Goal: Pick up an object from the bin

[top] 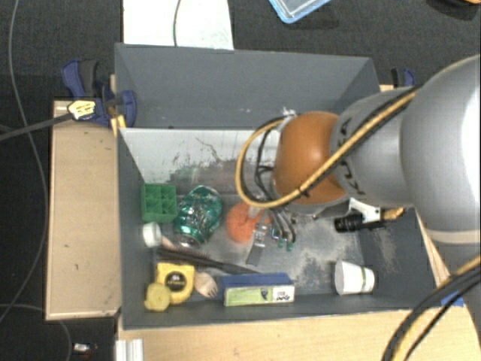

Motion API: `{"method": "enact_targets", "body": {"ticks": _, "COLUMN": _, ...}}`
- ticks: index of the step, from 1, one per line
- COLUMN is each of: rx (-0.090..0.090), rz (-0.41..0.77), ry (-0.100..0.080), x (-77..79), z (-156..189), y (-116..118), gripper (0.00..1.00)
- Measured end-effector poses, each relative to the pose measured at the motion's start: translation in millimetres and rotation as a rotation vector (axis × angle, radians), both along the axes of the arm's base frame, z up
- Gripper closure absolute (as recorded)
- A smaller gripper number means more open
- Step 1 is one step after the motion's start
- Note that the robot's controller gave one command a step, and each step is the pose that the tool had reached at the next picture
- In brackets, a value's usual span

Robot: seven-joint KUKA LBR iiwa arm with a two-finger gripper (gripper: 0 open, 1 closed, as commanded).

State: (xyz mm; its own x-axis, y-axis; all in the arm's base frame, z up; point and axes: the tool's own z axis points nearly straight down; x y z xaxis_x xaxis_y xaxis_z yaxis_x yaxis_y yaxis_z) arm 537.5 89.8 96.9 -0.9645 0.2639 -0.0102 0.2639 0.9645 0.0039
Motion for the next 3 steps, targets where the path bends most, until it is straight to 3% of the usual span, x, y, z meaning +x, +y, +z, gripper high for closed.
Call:
{"method": "enact_targets", "body": {"ticks": 1, "rx": 0.0, "rz": 0.28, "ry": -0.036, "x": -47.0, "z": -22.3, "y": 21.3, "gripper": 1.0}}
{"method": "enact_targets", "body": {"ticks": 2, "rx": 0.001, "rz": 0.279, "ry": -0.036, "x": -47.0, "z": -22.3, "y": 21.2, "gripper": 1.0}}
{"method": "enact_targets", "body": {"ticks": 3, "rx": -0.001, "rz": 0.329, "ry": -0.022, "x": -47.4, "z": 44.6, "y": 25.7, "gripper": 1.0}}
